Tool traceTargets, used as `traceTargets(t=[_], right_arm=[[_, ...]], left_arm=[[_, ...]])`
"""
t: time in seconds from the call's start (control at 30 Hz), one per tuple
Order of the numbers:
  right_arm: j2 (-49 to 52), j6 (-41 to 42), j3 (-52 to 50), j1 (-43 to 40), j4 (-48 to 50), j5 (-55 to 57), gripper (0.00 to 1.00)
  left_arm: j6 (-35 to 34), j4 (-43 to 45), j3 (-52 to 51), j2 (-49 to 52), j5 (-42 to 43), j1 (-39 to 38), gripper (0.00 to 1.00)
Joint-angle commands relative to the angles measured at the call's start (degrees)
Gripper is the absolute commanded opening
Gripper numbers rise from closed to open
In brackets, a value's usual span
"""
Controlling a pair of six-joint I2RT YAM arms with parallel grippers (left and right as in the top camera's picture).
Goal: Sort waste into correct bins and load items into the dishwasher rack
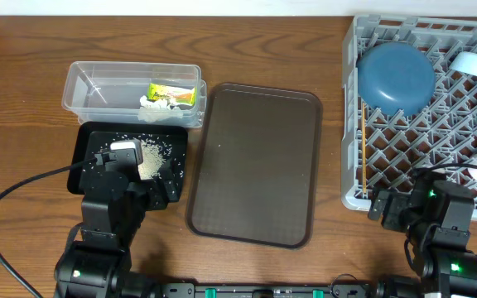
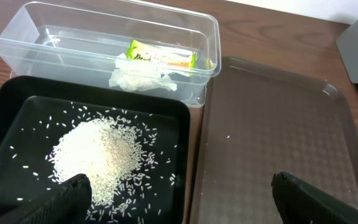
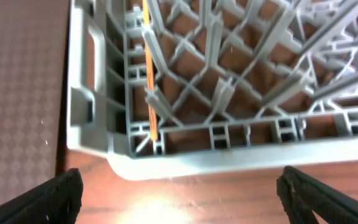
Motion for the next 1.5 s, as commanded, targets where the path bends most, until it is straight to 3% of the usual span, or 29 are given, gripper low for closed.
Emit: traceTargets(t=[0.0, 0.8, 1.03, 1.47], right_arm=[[-0.13, 0.26, -0.26, 0.57, -1.03, 0.39, 0.99], [-1.62, 0.26, -0.31, 0.57, -1.27, 0.39, 0.99], [-7.21, 0.26, -2.03, 0.57, -1.2, 0.39, 0.99], [-28.3, 0.26, -9.97, 4.52, 6.16, 0.39, 0.99]], left_arm=[[1.01, 0.07, -0.37, 0.07, -0.46, 0.15, 0.95], [1.01, 0.04, -0.37, 0.07, -0.46, 0.15, 0.97], [1.01, 0.04, -0.37, 0.07, -0.46, 0.15, 0.97], [1.01, 0.04, -0.37, 0.07, -0.46, 0.15, 0.97]])
